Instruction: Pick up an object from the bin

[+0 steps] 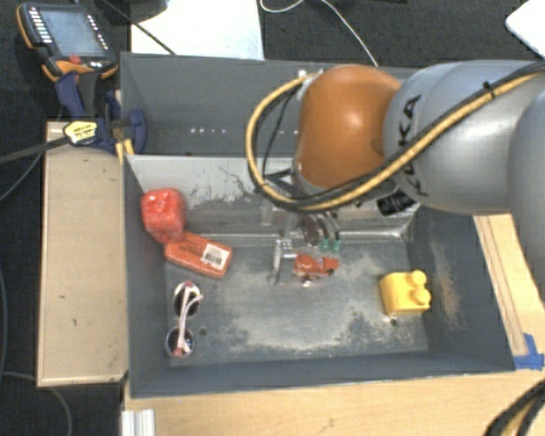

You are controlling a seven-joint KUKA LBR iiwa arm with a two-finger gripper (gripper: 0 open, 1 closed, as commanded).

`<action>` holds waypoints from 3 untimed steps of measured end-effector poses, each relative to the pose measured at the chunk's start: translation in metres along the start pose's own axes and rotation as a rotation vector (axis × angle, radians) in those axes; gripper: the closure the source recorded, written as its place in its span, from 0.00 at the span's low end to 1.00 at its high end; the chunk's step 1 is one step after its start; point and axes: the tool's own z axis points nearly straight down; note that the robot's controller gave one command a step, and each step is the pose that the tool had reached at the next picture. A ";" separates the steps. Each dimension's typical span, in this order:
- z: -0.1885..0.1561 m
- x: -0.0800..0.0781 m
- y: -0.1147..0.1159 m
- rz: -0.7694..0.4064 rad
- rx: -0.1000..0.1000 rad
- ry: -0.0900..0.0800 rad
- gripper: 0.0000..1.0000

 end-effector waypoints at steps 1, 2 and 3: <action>-0.005 -0.002 -0.001 0.005 -0.001 -0.009 0.00; 0.095 -0.012 -0.074 -0.293 0.000 -0.005 0.00; 0.043 -0.001 -0.083 -0.417 0.000 -0.014 0.00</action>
Offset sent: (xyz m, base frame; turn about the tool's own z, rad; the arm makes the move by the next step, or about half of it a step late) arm 0.0114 -0.0817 -0.1070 -0.3223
